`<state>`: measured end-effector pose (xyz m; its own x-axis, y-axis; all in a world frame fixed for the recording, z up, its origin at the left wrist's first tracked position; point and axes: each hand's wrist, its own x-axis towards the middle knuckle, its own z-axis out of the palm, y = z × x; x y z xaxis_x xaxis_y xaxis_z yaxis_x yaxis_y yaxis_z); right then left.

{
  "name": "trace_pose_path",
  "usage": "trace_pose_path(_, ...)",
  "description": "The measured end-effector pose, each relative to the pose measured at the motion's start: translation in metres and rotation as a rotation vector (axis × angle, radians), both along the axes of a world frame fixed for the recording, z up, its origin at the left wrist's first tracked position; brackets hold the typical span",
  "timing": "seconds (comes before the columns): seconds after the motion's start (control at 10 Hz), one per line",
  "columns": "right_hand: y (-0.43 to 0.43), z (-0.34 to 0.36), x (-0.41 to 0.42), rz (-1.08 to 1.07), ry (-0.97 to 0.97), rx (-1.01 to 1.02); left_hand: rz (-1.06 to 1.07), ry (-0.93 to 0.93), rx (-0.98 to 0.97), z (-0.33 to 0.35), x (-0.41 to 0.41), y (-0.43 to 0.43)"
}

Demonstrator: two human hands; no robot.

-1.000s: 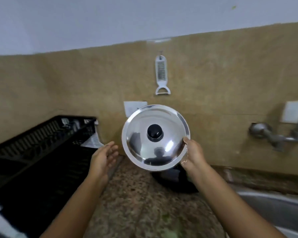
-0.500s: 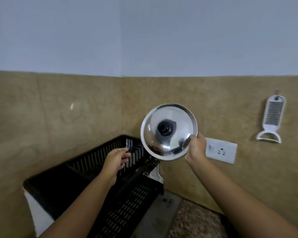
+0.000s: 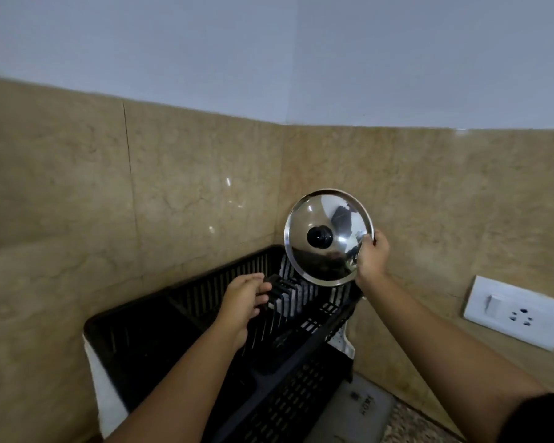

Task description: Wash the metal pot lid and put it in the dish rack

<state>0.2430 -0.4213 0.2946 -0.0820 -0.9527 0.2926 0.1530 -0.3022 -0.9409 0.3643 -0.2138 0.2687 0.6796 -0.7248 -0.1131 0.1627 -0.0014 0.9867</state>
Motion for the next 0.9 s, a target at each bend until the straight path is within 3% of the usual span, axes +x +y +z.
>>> trace_pose_path(0.6, -0.02, -0.042, 0.017, 0.142, -0.078, 0.209, -0.085, -0.07, -0.003, -0.005, 0.0, -0.003)
trace_pose_path(0.9, -0.007, -0.042, 0.005, 0.168, 0.105, 0.187, -0.054, -0.133, 0.032, -0.005, 0.001, 0.001)
